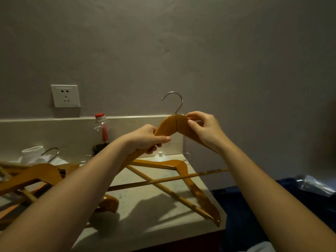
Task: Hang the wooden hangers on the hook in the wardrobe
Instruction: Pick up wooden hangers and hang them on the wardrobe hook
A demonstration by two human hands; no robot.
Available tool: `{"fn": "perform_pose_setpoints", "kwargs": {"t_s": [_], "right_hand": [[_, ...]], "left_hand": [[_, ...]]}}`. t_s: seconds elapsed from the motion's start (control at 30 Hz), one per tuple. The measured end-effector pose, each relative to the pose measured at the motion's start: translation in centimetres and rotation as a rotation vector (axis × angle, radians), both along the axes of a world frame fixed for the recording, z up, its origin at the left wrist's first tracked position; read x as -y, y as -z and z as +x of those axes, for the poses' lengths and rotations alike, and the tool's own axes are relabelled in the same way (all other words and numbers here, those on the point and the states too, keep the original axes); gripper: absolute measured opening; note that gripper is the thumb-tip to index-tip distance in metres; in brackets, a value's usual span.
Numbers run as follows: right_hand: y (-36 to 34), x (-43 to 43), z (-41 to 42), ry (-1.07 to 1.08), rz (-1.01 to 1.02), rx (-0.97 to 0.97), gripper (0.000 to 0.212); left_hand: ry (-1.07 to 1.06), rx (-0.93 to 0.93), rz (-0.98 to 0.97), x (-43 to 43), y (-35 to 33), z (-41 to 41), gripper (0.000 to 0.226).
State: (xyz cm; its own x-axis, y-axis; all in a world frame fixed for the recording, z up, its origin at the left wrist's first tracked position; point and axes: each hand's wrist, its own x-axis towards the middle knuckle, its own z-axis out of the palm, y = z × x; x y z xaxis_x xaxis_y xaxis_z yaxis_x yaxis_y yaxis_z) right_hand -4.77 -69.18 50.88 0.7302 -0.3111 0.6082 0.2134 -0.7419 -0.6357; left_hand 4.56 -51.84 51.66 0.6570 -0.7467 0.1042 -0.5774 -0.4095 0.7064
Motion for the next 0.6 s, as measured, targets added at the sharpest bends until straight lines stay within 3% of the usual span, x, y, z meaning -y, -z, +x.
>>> {"fn": "perform_pose_setpoints", "kwargs": {"t_s": [0.1, 0.3, 0.43, 0.6], "right_hand": [[0.6, 0.4, 0.1, -0.015, -0.002, 0.051, 0.025], [5.0, 1.7, 0.8, -0.128, 0.106, -0.313, 0.016], [8.4, 2.6, 3.3, -0.031, 0.019, -0.645, 0.038], [12.4, 3.0, 6.9, 0.131, 0.082, -0.729, 0.055]], "left_hand": [[-0.127, 0.011, -0.045, -1.4, 0.6, 1.2, 0.021], [-0.34, -0.031, -0.196, -2.8, 2.3, 2.9, 0.021], [-0.411, -0.036, -0.27, -2.8, 3.5, 3.3, 0.024], [-0.417, -0.042, -0.362, -2.6, 4.5, 2.9, 0.023]]}}
